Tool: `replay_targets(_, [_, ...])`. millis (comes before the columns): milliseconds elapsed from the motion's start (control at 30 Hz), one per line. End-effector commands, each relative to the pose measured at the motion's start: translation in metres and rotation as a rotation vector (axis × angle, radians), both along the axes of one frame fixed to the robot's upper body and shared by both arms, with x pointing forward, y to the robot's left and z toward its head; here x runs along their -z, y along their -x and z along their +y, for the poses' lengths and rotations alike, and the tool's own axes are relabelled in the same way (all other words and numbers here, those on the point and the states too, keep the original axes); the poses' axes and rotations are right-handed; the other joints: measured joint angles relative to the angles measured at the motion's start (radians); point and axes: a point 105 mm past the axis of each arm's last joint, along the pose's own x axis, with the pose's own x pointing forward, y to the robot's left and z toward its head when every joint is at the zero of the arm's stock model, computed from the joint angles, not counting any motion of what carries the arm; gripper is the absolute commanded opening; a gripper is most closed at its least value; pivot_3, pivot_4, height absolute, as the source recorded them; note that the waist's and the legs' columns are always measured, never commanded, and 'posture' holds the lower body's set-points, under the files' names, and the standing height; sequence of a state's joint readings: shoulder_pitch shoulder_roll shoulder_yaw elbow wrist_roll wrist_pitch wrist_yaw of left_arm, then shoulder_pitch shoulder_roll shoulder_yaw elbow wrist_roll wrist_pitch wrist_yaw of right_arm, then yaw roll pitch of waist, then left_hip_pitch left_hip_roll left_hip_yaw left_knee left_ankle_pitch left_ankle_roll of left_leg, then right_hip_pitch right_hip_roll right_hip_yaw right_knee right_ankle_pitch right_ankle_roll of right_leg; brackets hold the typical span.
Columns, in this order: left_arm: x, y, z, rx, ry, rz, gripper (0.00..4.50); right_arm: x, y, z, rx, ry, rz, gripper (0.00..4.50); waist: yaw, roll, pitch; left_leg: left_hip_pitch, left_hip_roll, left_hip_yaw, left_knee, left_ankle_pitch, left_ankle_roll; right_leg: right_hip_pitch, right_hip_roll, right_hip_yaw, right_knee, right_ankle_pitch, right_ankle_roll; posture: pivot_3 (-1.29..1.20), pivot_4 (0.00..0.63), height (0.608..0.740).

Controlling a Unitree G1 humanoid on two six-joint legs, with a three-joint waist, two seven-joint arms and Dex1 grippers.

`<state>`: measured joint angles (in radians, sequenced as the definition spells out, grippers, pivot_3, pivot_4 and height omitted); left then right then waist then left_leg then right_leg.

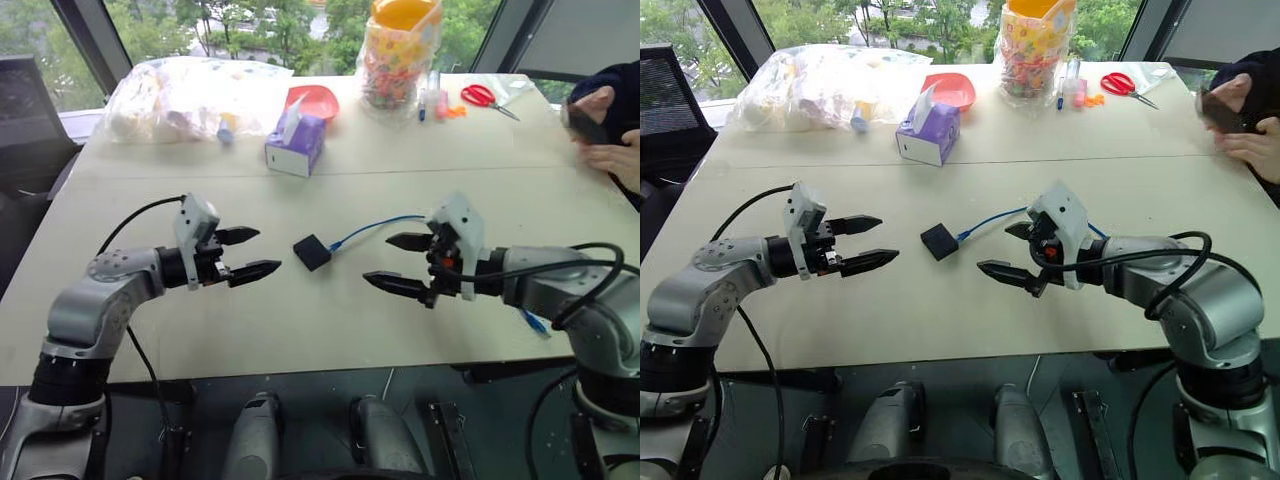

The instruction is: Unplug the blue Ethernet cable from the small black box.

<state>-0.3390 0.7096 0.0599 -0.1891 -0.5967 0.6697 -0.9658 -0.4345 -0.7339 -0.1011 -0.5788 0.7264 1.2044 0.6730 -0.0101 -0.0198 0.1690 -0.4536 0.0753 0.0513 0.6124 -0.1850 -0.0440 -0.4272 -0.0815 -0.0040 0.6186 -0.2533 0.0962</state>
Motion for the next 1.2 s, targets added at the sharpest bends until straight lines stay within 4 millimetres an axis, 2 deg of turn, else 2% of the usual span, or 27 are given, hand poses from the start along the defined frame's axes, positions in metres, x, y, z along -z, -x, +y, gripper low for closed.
replay_targets(33, [-0.007, 0.005, -0.001, 0.047, -0.022, -0.011, 4.49, -0.006, 0.0, -0.001, -0.015, 0.022, -0.01, 4.5, 0.0, 0.0, 0.0, 0.0, 0.0, 0.0, 0.0, 0.0, 0.0, 0.0, 0.0, 0.0, 0.0, 0.0, 0.0, 0.0, 0.15, 0.735])
replay_targets(367, [-0.006, 0.002, -0.011, 0.073, -0.022, -0.022, 4.49, -0.003, -0.01, -0.008, 0.016, 0.076, -0.027, 4.5, 0.0, 0.0, 0.0, 0.0, 0.0, 0.0, 0.003, 0.0, 0.0, 0.0, 0.0, 0.0, 0.001, 0.0, 0.0, 0.0, 0.15, 0.735])
replay_targets(533, [-0.009, 0.003, -0.015, 0.093, -0.021, -0.025, 4.49, -0.002, -0.011, -0.007, -0.027, 0.128, -0.028, 4.5, -0.001, 0.0, 0.0, 0.0, 0.0, 0.0, 0.003, 0.0, 0.0, 0.0, 0.0, 0.0, 0.002, 0.0, 0.0, 0.0, 0.15, 0.735])
replay_targets(833, [-0.01, 0.004, -0.019, 0.102, -0.028, -0.029, 4.49, -0.005, -0.036, -0.008, -0.111, 0.207, -0.077, 4.5, -0.001, 0.0, 0.0, 0.0, 0.0, 0.0, 0.005, 0.0, 0.0, 0.0, 0.0, 0.0, 0.005, 0.0, 0.001, 0.0, 0.15, 0.735])
replay_targets(933, [-0.007, 0.004, -0.017, 0.092, -0.03, -0.028, 4.49, -0.004, -0.049, -0.003, -0.16, 0.249, -0.103, 4.5, -0.001, 0.0, 0.0, 0.0, 0.0, 0.0, 0.007, 0.0, 0.0, -0.001, 0.0, 0.0, 0.008, 0.0, 0.001, 0.0, 0.15, 0.735])
replay_targets(1033, [-0.007, 0.006, -0.017, 0.085, -0.028, -0.028, 4.49, -0.008, -0.066, 0.012, -0.24, 0.277, -0.132, 4.5, -0.007, 0.0, 0.0, 0.0, 0.0, 0.0, 0.009, 0.0, 0.0, -0.001, 0.001, 0.0, 0.012, 0.0, 0.001, 0.0, 0.15, 0.735])
replay_targets(1200, [-0.009, 0.004, -0.015, 0.055, -0.031, -0.05, 4.49, 0.003, -0.089, 0.031, -0.38, 0.314, -0.072, 4.5, -0.005, 0.0, 0.0, 0.001, 0.001, 0.0, 0.011, 0.0, 0.0, -0.001, 0.002, 0.0, 0.014, 0.0, 0.002, 0.0, 0.15, 0.735])
